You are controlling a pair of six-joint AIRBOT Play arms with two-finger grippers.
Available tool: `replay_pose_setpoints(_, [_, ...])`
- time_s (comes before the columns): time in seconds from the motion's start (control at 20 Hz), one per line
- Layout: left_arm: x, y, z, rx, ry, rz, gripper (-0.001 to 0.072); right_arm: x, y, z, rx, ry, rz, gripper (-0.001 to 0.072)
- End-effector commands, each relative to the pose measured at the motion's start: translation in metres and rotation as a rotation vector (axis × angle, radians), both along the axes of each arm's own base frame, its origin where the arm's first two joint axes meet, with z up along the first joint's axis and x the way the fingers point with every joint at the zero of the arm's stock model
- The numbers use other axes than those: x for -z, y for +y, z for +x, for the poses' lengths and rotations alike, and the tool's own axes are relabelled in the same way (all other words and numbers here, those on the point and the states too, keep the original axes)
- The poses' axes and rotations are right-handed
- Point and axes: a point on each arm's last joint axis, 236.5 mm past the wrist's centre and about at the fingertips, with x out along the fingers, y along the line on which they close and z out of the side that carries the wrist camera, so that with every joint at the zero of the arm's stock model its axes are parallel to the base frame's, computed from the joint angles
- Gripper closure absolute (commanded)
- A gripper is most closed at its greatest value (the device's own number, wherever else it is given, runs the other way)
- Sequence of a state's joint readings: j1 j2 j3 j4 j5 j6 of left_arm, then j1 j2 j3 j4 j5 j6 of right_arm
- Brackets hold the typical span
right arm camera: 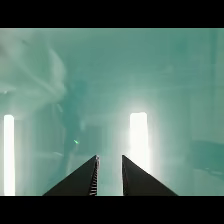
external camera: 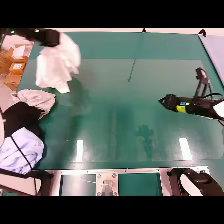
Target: Fold the shirts.
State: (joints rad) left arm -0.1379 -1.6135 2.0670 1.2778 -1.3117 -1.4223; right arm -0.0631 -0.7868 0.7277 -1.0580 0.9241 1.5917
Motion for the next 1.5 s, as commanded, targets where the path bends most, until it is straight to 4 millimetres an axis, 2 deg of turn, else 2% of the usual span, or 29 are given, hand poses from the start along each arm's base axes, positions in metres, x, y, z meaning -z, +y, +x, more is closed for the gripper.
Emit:
replay_pose_setpoints(0.0, [0.017,-0.098,-0.081,0.199,0.213,-0.063,0.0681,-0.005,-0.026,-0.007,0.057,0.054,0.010,0.0593])
replay_pose_setpoints(0.15, [0.096,-0.156,-0.136,0.308,0.419,-0.006,0.0681,-0.002,-0.040,-0.012,0.087,0.081,0.010,0.0591])
replay_pose_setpoints(0.25, [0.144,-0.194,-0.166,0.364,0.469,0.004,0.0680,-0.001,-0.041,-0.012,0.090,0.084,0.011,0.0581])
replay_pose_setpoints(0.35, [0.172,-0.223,-0.180,0.400,0.440,-0.002,0.0678,-0.001,-0.041,-0.012,0.090,0.084,0.011,0.0474])
replay_pose_setpoints(0.4, [0.174,-0.229,-0.183,0.441,0.413,0.014,0.0464,-0.001,-0.041,-0.012,0.090,0.084,0.011,0.0393])
replay_pose_setpoints(0.45, [0.169,-0.230,-0.181,0.453,0.396,0.014,0.0175,-0.001,-0.041,-0.013,0.088,0.088,0.012,0.0328])
replay_pose_setpoints(0.5, [0.158,-0.224,-0.174,0.448,0.383,0.015,0.0114,0.000,-0.040,-0.015,0.083,0.097,0.014,0.0285])
replay_pose_setpoints(0.6, [0.128,-0.195,-0.149,0.408,0.332,0.058,0.0114,0.003,-0.027,-0.024,0.043,0.135,0.037,0.0280])
replay_pose_setpoints(0.7, [0.100,-0.147,-0.123,0.290,0.321,0.105,0.0114,0.015,-0.002,-0.043,-0.048,0.204,0.049,0.0279])
replay_pose_setpoints(0.75, [0.094,-0.119,-0.115,0.236,0.332,0.139,0.0114,0.026,0.015,-0.055,-0.102,0.241,0.056,0.0279])
replay_pose_setpoints(0.8, [0.096,-0.088,-0.110,0.184,0.360,0.178,0.0114,0.040,0.037,-0.072,-0.163,0.290,0.075,0.0255])
replay_pose_setpoints(0.85, [0.102,-0.058,-0.109,0.132,0.410,0.214,0.0114,0.054,0.059,-0.089,-0.214,0.335,0.105,0.0188])
replay_pose_setpoints(0.95, [0.124,-0.009,-0.108,0.038,0.508,0.234,0.0115,0.081,0.103,-0.113,-0.270,0.361,0.179,0.0173])
replay_pose_setpoints(1.05, [0.157,0.028,-0.112,-0.044,0.601,0.228,0.0114,0.099,0.141,-0.124,-0.264,0.335,0.267,0.0173])
replay_pose_setpoints(1.15, [0.196,0.056,-0.115,-0.116,0.657,0.208,0.0114,0.111,0.167,-0.130,-0.262,0.329,0.296,0.0173])
replay_pose_setpoints(1.2, [0.216,0.064,-0.113,-0.147,0.660,0.185,0.0114,0.117,0.177,-0.130,-0.263,0.331,0.293,0.0173])
replay_pose_setpoints(1.3, [0.249,0.060,-0.107,-0.174,0.637,0.107,0.0113,0.134,0.194,-0.132,-0.284,0.361,0.257,0.0173])
replay_pose_setpoints(1.45, [0.272,0.028,-0.080,-0.121,0.527,-0.030,0.0114,0.150,0.213,-0.118,-0.294,0.405,0.224,0.0173])
